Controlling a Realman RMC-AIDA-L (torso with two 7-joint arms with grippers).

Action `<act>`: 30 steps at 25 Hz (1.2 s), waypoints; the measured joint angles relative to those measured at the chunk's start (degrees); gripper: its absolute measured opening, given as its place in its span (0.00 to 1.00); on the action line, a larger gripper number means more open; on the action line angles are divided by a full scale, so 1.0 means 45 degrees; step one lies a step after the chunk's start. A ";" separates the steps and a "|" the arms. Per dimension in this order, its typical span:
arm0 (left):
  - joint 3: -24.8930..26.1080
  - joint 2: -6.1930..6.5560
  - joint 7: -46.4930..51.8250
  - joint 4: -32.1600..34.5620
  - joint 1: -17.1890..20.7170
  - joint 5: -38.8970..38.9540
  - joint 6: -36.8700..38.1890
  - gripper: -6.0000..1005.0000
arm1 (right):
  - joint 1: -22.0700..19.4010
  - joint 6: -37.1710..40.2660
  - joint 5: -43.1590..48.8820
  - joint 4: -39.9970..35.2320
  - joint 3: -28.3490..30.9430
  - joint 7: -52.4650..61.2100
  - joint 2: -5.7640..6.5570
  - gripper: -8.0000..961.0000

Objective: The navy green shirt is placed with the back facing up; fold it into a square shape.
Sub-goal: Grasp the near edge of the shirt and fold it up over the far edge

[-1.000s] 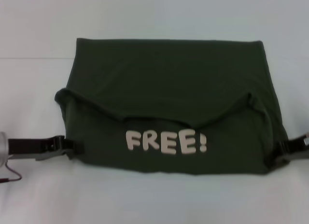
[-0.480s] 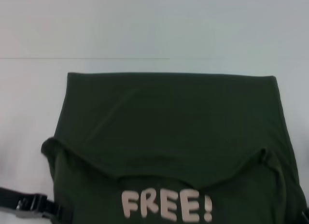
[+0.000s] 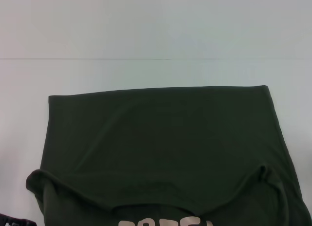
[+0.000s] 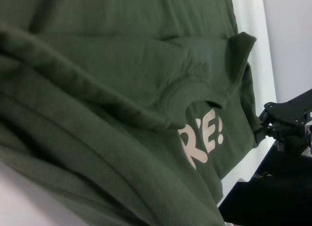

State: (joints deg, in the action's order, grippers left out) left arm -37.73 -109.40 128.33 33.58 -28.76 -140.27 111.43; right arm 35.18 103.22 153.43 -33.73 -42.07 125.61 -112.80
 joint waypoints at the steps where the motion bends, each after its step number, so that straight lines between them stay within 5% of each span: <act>1: 0.0038 0.0014 -0.0016 0.0005 -0.0023 -0.0001 0.0035 0.07 | 0.0020 0.0057 -0.0016 -0.0001 0.0025 -0.0020 -0.0009 0.05; 6: 0.0768 0.0120 -0.0023 0.0008 -0.0237 0.0094 0.0147 0.07 | 0.0063 0.0672 -0.0532 -0.0069 0.0528 -0.0153 0.0088 0.05; 12: 0.3143 0.0503 0.0264 -0.0068 -0.0604 0.0118 0.0145 0.07 | 0.0135 0.0946 -0.1952 -0.0033 0.1550 0.0466 0.0609 0.05; 17: 0.4894 0.0546 0.0783 -0.0090 -0.0710 0.0118 -0.0855 0.07 | 0.0318 0.0173 -0.2704 0.0086 0.2843 0.1154 0.0839 0.05; 23: 0.6542 0.0293 0.0887 -0.0459 -0.0600 0.0621 -0.2865 0.07 | 0.0351 -0.1698 -0.4034 0.0758 0.3540 0.1516 0.0833 0.05; 30: 0.6787 -0.0352 0.0562 -0.0978 -0.0430 0.1772 -0.5051 0.07 | 0.0282 -0.4376 -0.5442 0.1844 0.3572 0.1385 0.0502 0.05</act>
State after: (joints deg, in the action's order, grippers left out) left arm -7.19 -110.99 130.86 29.17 -30.70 -132.30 88.70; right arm 36.44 83.52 128.95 -25.43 -26.00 131.85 -110.53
